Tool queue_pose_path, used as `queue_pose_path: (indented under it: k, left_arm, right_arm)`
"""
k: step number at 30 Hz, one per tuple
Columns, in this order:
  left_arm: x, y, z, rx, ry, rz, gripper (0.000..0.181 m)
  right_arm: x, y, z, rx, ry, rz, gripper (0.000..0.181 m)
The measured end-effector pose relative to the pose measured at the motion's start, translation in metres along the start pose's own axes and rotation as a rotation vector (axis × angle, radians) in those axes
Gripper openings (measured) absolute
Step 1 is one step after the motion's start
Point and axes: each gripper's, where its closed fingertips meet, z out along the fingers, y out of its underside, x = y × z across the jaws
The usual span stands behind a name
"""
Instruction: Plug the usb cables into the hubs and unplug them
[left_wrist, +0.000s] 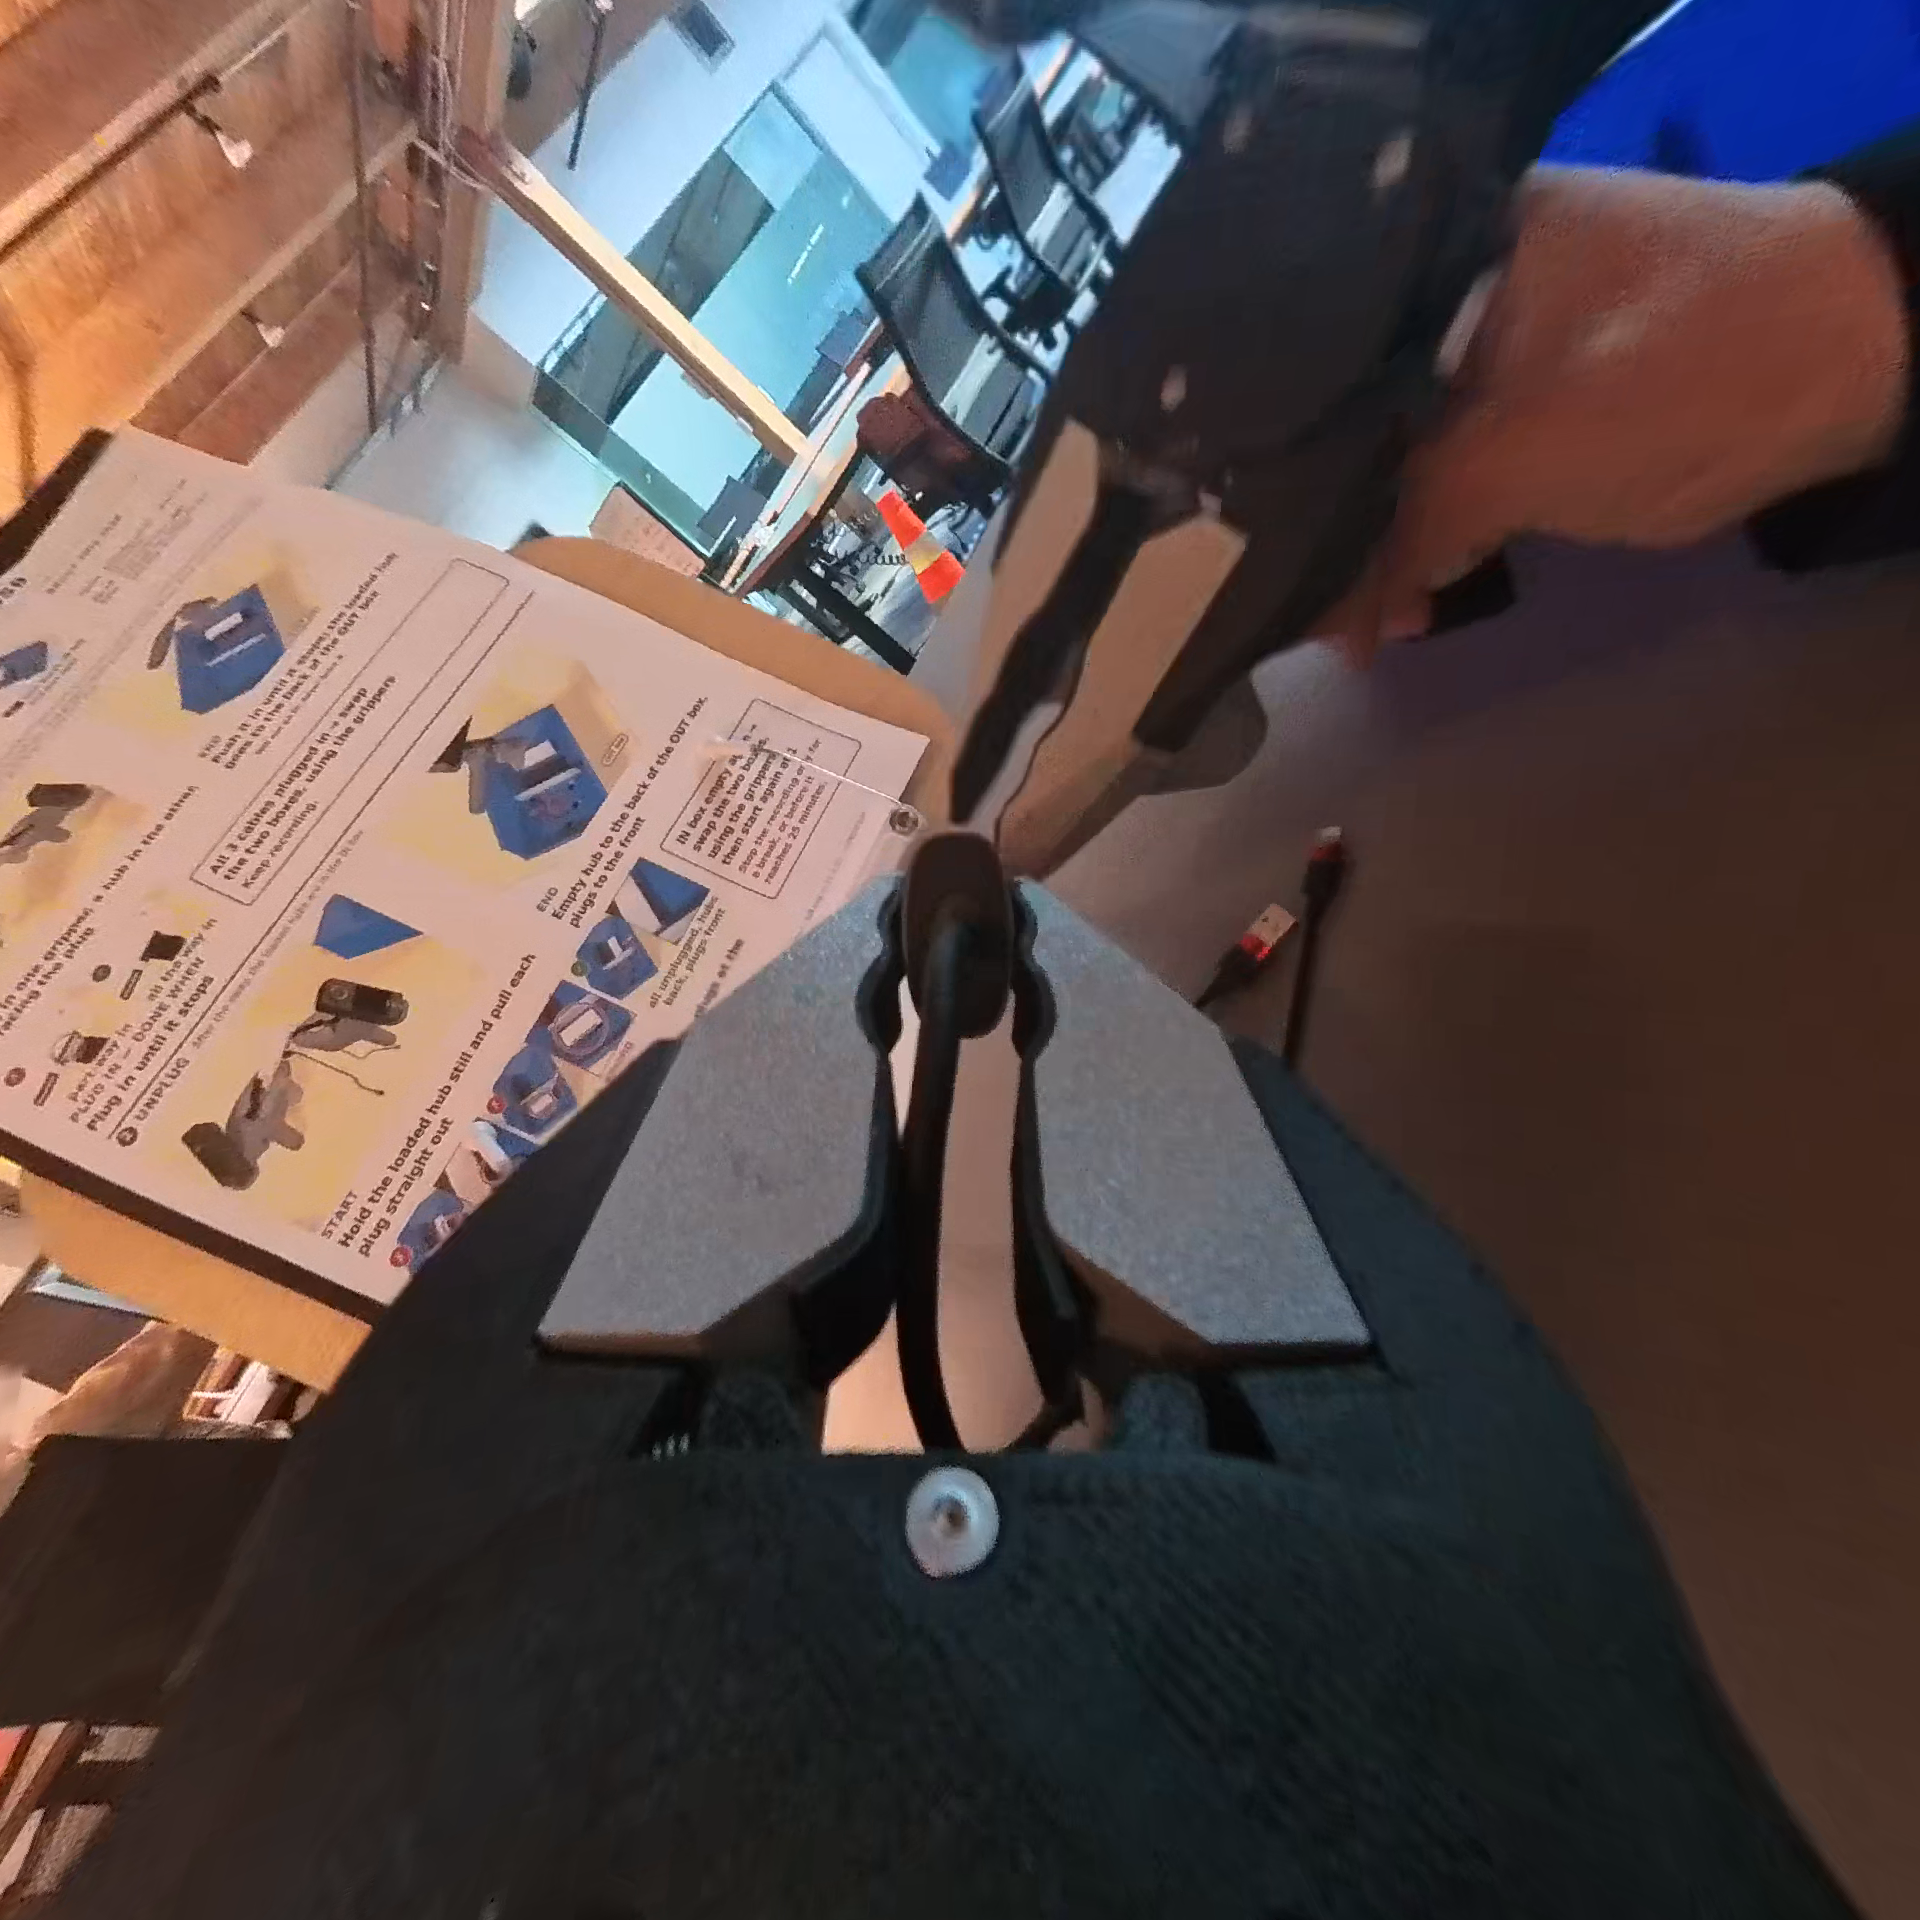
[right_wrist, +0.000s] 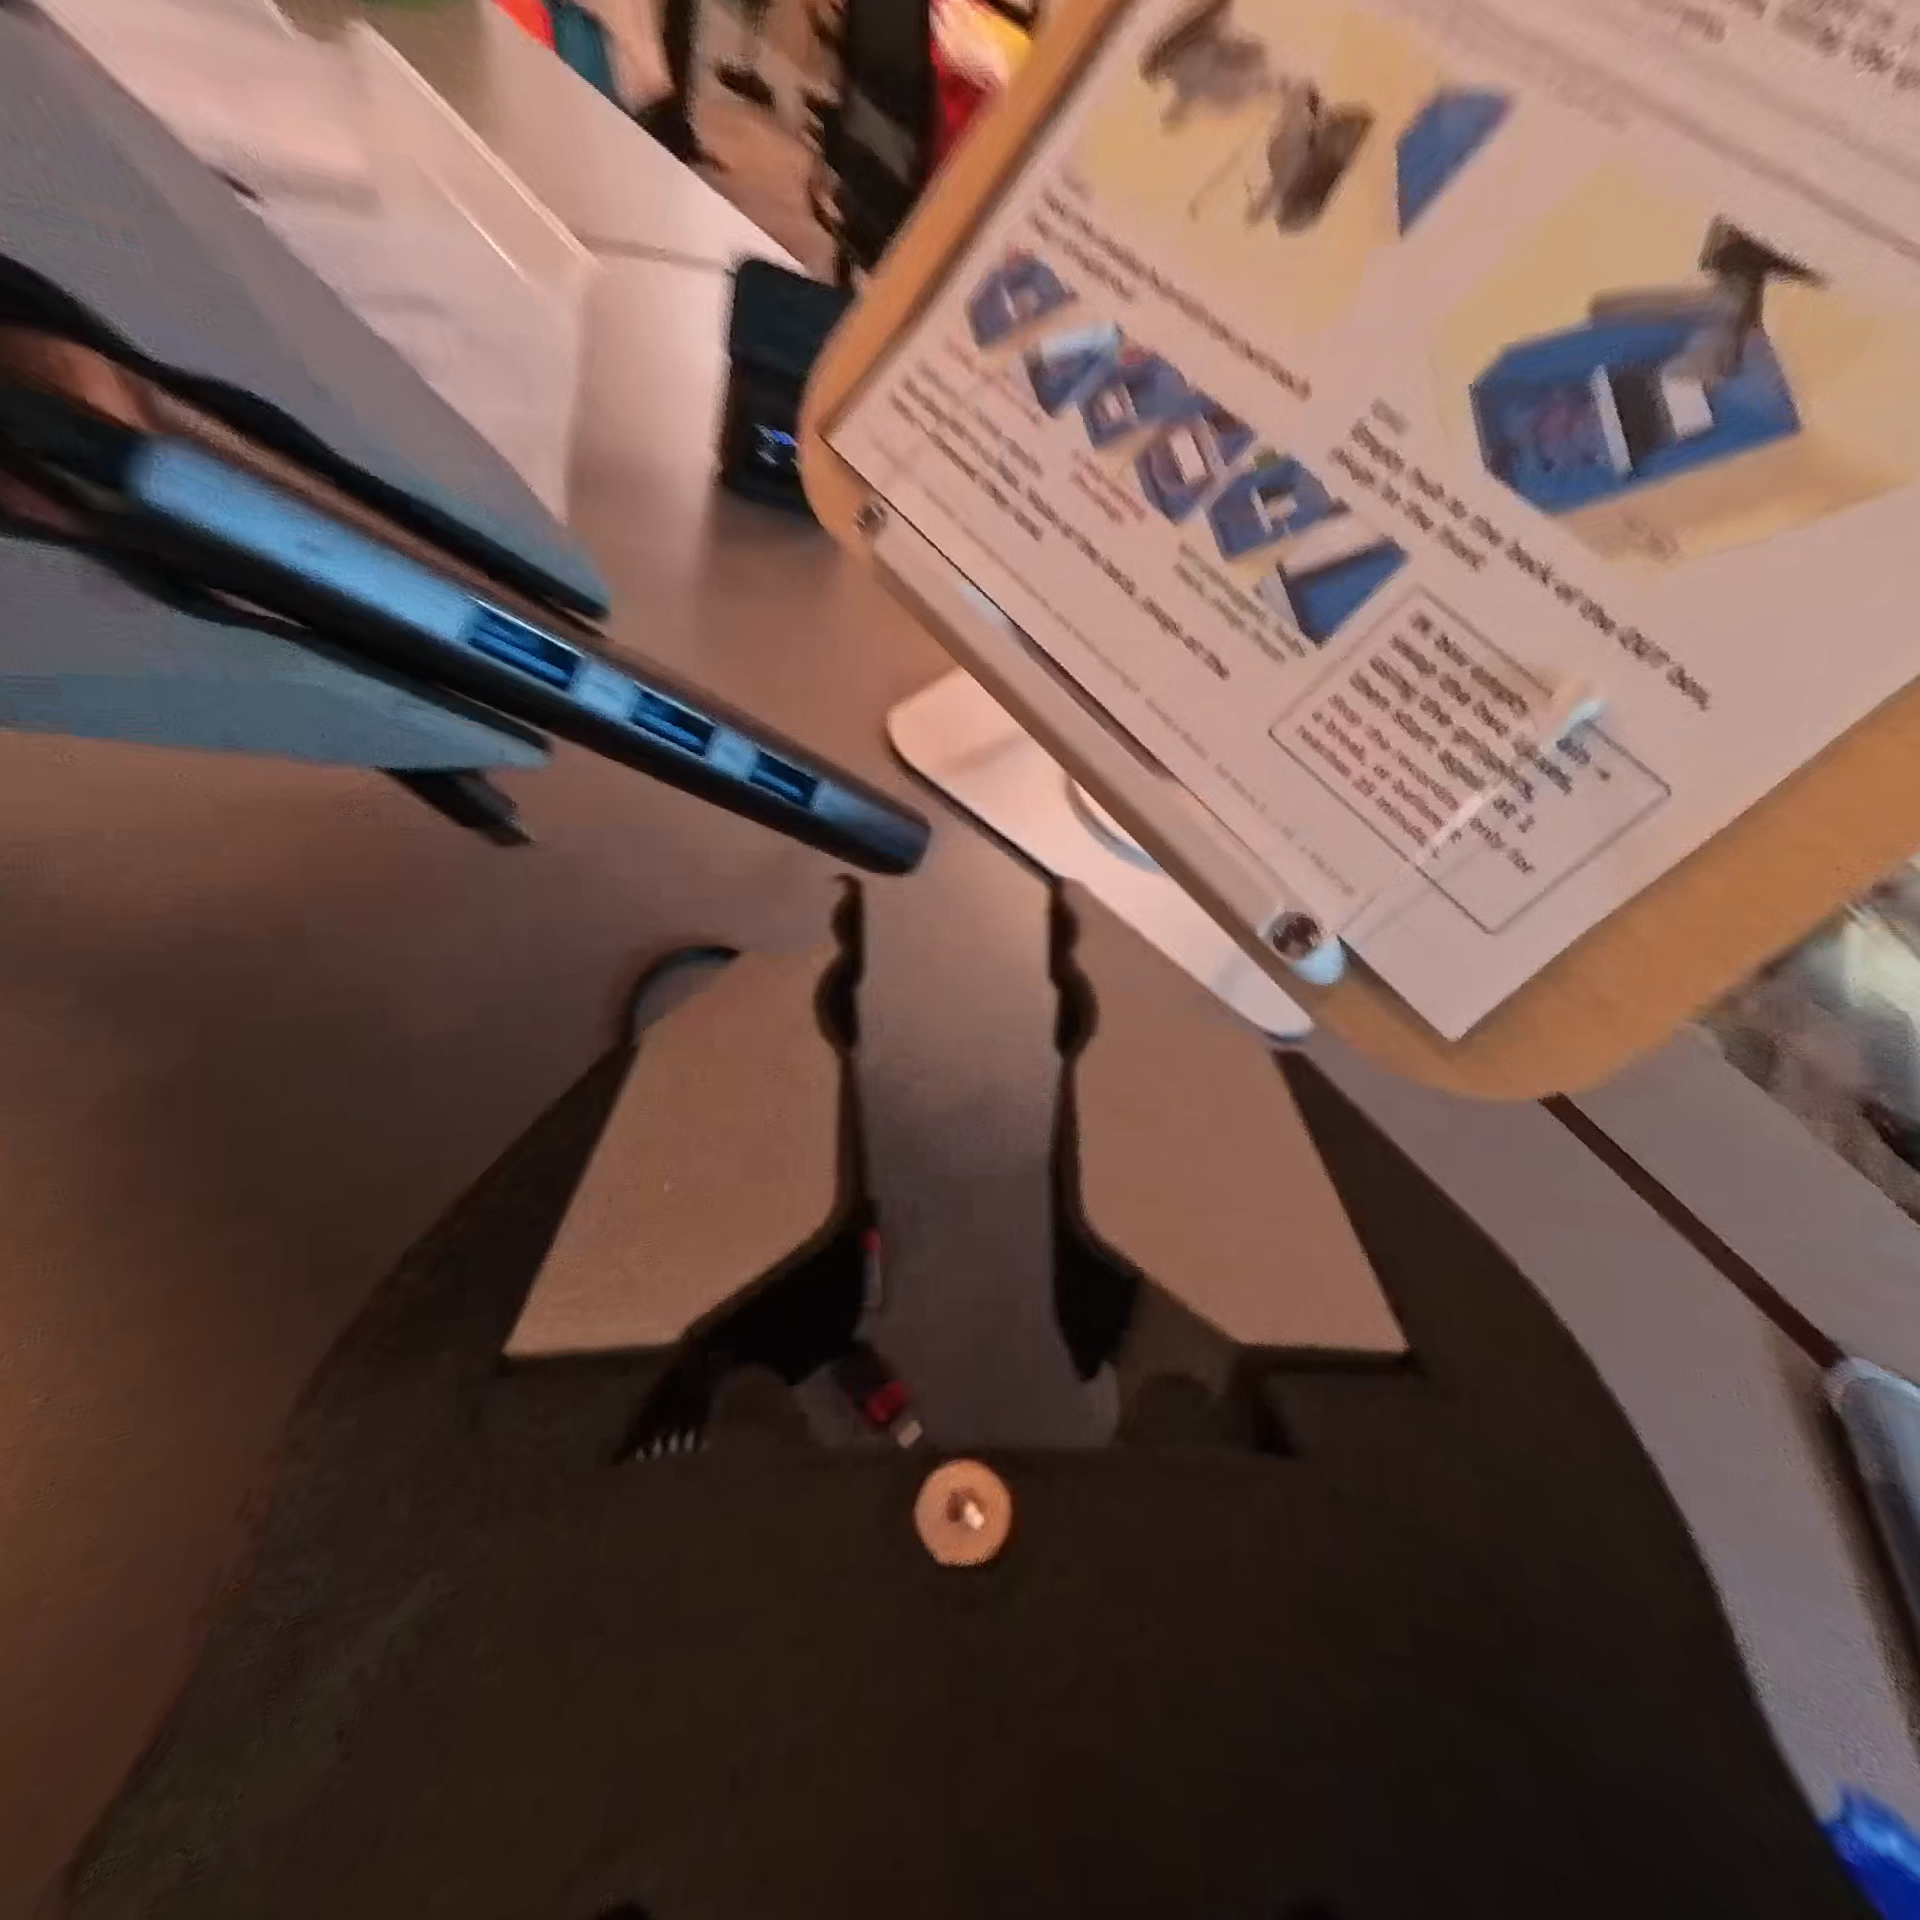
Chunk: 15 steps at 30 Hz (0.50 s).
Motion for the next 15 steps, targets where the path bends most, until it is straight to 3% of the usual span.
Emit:
queue_pose_path:
  k: [3, 6, 7, 9, 15]
  left_arm:
    - [0.007, -0.001, -0.002, 0.014, 0.057, 0.001, 0.015]
    - [0.017, -0.009, -0.008, 0.057, 0.130, 0.015, 0.015]
    - [0.022, -0.012, -0.010, 0.078, 0.165, 0.016, 0.015]
    - [0.029, -0.017, -0.015, 0.110, 0.219, 0.010, 0.015]
    - [0.040, 0.001, -0.013, 0.060, 0.275, 0.044, 0.015]
  right_arm:
    - [-0.012, -0.013, -0.012, 0.078, -0.101, -0.055, 0.047]
    - [-0.033, -0.015, -0.017, 0.098, -0.190, -0.158, 0.050]
    - [-0.040, -0.011, -0.016, 0.076, -0.211, -0.202, 0.048]
    - [-0.054, 0.001, -0.013, 0.017, -0.245, -0.301, 0.024]
    - [-0.057, 0.016, -0.004, -0.062, -0.168, -0.508, 0.018]
